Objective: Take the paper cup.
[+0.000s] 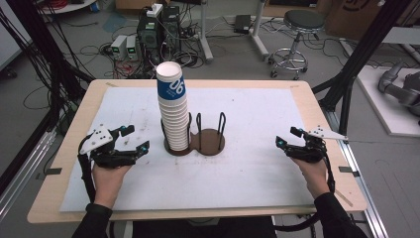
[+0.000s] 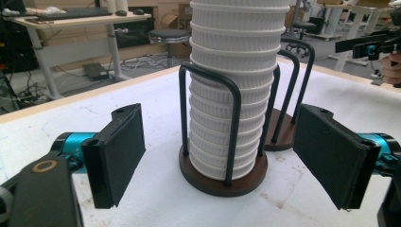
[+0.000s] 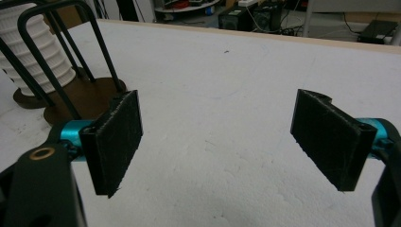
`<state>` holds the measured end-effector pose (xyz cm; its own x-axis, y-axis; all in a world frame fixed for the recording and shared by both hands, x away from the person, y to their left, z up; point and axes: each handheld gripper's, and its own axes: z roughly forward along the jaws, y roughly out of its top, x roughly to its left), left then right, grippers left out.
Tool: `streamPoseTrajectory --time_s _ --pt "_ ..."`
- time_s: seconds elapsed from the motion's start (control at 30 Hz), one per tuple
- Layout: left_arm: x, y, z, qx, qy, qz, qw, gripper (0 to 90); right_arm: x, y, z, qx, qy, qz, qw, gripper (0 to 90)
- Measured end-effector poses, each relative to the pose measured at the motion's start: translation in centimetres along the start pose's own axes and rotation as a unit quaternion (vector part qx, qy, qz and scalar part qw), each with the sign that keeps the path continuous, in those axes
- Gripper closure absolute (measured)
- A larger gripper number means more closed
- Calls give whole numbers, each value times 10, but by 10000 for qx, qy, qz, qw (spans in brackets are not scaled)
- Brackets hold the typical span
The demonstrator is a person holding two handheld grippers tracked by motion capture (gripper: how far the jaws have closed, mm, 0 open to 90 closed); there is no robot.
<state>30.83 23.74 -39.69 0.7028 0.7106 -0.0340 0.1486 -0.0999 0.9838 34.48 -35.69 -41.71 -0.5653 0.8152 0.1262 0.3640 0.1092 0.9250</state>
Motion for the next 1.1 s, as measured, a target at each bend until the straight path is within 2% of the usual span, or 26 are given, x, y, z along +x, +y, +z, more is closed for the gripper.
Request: streamPoseTrajectory --time_s 0.13,0.2,0.33,0.4,0.47,0.53,0.77,0.9,0.97,1.1 --pt "-2 1 0 -4 22 10 10000 169 -2 0 1 -56 60 16 10000 179" --pt "-4 3 -1 -74 -36 -10 10000 158 -1 1 -1 -57 77 28 9999 179" --pt "-4 8 2 -33 17 8 10000 157 2 2 -4 -69 66 -67 9999 179" --pt "-5 10 5 -36 -57 -15 10000 106 3 3 -6 -69 56 -52 9999 179" --pt "-5 12 8 -31 -165 -2 9999 101 3 3 -6 -81 50 -48 9999 179" --pt "-5 15 11 -46 -288 -102 9995 92 3 3 -7 -67 28 -48 10000 179" --pt "-8 29 20 -14 -343 41 9994 64 7 3 -9 -29 53 -111 9999 179" --pt "-7 34 22 -121 -464 -97 9988 64 7 3 -9 -40 46 -134 9999 180" --pt "-6 36 24 -162 -459 -146 9987 64 8 3 -9 -33 52 -153 9999 180" --pt "-4 45 28 -150 -535 -118 9984 64 9 3 -8 -21 56 -150 9999 179"
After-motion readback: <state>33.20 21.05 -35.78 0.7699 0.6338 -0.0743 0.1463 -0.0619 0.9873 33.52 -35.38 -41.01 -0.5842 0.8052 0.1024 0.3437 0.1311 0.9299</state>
